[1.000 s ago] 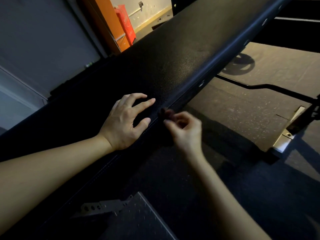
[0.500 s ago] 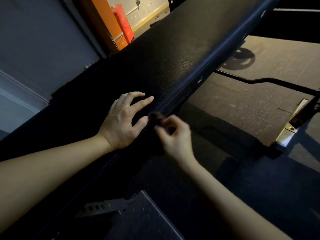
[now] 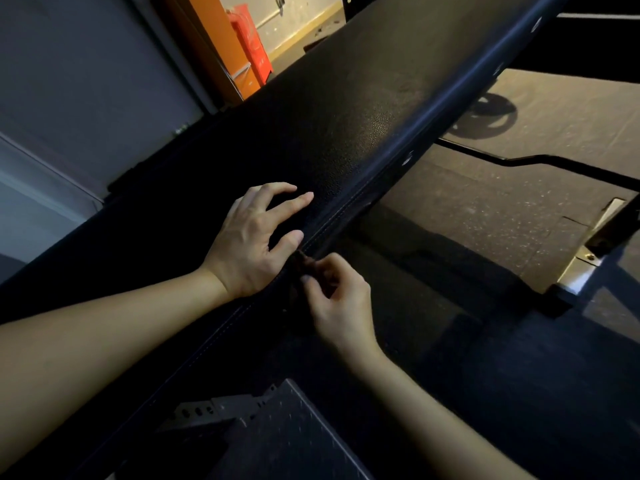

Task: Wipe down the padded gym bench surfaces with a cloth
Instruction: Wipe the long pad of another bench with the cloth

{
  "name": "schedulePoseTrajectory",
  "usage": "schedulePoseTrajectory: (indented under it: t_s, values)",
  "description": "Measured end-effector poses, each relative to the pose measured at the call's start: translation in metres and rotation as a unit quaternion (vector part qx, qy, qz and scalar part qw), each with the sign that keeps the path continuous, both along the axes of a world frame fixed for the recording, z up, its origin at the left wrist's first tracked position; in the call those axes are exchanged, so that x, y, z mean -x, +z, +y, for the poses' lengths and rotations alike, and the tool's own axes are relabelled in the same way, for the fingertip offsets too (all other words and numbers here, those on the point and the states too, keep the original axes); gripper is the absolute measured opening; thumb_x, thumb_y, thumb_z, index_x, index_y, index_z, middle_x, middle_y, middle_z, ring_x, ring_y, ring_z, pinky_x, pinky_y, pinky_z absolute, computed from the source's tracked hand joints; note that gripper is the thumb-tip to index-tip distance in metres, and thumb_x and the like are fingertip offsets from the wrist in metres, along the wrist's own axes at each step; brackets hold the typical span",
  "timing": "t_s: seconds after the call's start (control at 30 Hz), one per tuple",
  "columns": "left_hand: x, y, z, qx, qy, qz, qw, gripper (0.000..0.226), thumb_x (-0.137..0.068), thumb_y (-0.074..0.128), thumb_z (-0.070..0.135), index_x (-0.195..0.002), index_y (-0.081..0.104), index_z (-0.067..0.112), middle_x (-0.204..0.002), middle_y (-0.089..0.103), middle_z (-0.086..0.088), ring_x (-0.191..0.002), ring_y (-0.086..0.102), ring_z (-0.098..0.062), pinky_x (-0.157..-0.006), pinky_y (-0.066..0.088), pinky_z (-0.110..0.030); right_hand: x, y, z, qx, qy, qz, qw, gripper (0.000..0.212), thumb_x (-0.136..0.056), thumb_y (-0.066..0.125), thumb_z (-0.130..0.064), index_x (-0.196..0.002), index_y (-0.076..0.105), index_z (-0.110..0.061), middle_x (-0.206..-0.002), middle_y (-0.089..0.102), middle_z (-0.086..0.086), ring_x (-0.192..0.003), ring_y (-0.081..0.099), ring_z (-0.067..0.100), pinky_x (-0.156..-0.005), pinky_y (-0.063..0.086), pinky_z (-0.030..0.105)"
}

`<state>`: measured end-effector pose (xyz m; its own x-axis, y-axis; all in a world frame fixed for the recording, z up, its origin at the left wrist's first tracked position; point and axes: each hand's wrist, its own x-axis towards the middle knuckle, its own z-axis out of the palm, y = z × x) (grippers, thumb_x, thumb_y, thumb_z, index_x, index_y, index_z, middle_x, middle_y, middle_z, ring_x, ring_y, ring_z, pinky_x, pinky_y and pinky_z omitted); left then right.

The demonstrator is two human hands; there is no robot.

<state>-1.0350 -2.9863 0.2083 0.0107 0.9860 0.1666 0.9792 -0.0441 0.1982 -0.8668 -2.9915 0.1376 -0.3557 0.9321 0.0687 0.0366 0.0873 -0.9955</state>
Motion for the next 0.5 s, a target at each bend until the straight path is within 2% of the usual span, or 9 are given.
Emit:
schedulePoseTrajectory:
  t_s: [0.07,0.13,0.17,0.23,0.3,0.37,0.43,0.5]
  values:
    - [0.000,0.001,-0.001,0.001,0.001,-0.005,1.000,0.057,-0.095,0.045,0.047,-0.149,0.052,0.030,-0.150,0.044,0.007,-0.137,0.040,-0.018,-0.116,0.032,-0.050,-0.007,-0.005,0.018,-0.015,-0.026,0.002,1.000,0.014,-0.090,0.070,-0.009,-0.085,0.064,-0.020,-0.075,0.064,-0.012,-0.069,0.061,0.001,-0.066,0.046,0.017]
    - [0.000,0.001,-0.002,0.006,0.002,-0.006,1.000,0.057,-0.096,0.044,0.046,-0.150,0.051,0.030,-0.151,0.042,0.008,-0.139,0.039,-0.016,-0.118,0.030,-0.050,-0.018,-0.010,0.066,-0.023,-0.135,-0.016,0.991,0.007,-0.092,0.068,-0.009,-0.090,0.066,-0.016,-0.076,0.061,-0.014,-0.069,0.058,-0.003,-0.068,0.052,0.026]
    - [-0.001,0.001,-0.002,0.008,0.003,-0.005,1.000,0.057,-0.096,0.043,0.046,-0.150,0.051,0.030,-0.152,0.042,0.008,-0.139,0.038,-0.016,-0.118,0.030,-0.049,-0.025,-0.010,0.093,-0.009,-0.179,-0.028,0.983,0.002,-0.094,0.067,-0.013,-0.095,0.066,-0.015,-0.080,0.061,-0.013,-0.073,0.060,-0.003,-0.073,0.056,0.031]
    - [-0.002,0.001,-0.002,0.011,0.004,-0.007,1.000,0.057,-0.096,0.043,0.046,-0.150,0.050,0.030,-0.152,0.041,0.008,-0.140,0.037,-0.016,-0.119,0.028,-0.048,-0.032,-0.009,0.127,0.034,-0.204,-0.035,0.978,0.008,-0.099,0.063,-0.024,-0.103,0.065,-0.017,-0.091,0.064,-0.009,-0.084,0.066,0.005,-0.081,0.061,0.038]
    - [-0.001,0.001,-0.001,0.010,0.006,-0.009,1.000,0.057,-0.096,0.043,0.047,-0.150,0.051,0.030,-0.152,0.041,0.008,-0.141,0.036,-0.016,-0.120,0.027,-0.046,-0.023,-0.003,0.117,0.025,-0.197,-0.029,0.980,0.010,-0.099,0.063,-0.028,-0.104,0.065,-0.019,-0.094,0.066,-0.007,-0.087,0.067,0.007,-0.080,0.061,0.038]
    - [-0.001,0.000,-0.001,0.004,0.004,-0.007,1.000,0.057,-0.095,0.043,0.046,-0.149,0.052,0.030,-0.151,0.042,0.008,-0.140,0.037,-0.016,-0.119,0.027,-0.045,-0.004,0.001,0.074,-0.018,-0.176,0.014,0.984,0.005,-0.097,0.065,-0.017,-0.102,0.068,-0.015,-0.091,0.068,-0.009,-0.081,0.065,0.002,-0.077,0.058,0.033]
    - [0.000,0.000,0.000,0.000,0.002,-0.004,1.000,0.057,-0.094,0.044,0.045,-0.149,0.053,0.030,-0.150,0.044,0.007,-0.138,0.039,-0.017,-0.117,0.029,-0.046,0.011,0.000,0.013,-0.032,-0.085,0.047,0.995,0.009,-0.095,0.066,-0.011,-0.099,0.069,-0.018,-0.089,0.067,-0.013,-0.079,0.062,-0.002,-0.075,0.051,0.024]
    - [0.000,0.000,0.000,0.000,0.002,-0.005,1.000,0.057,-0.094,0.044,0.045,-0.149,0.053,0.030,-0.150,0.044,0.006,-0.138,0.040,-0.017,-0.117,0.030,-0.048,0.010,-0.002,-0.027,-0.039,0.016,0.034,0.999,0.008,-0.094,0.067,-0.015,-0.091,0.066,-0.023,-0.083,0.066,-0.013,-0.076,0.063,0.002,-0.072,0.051,0.024]
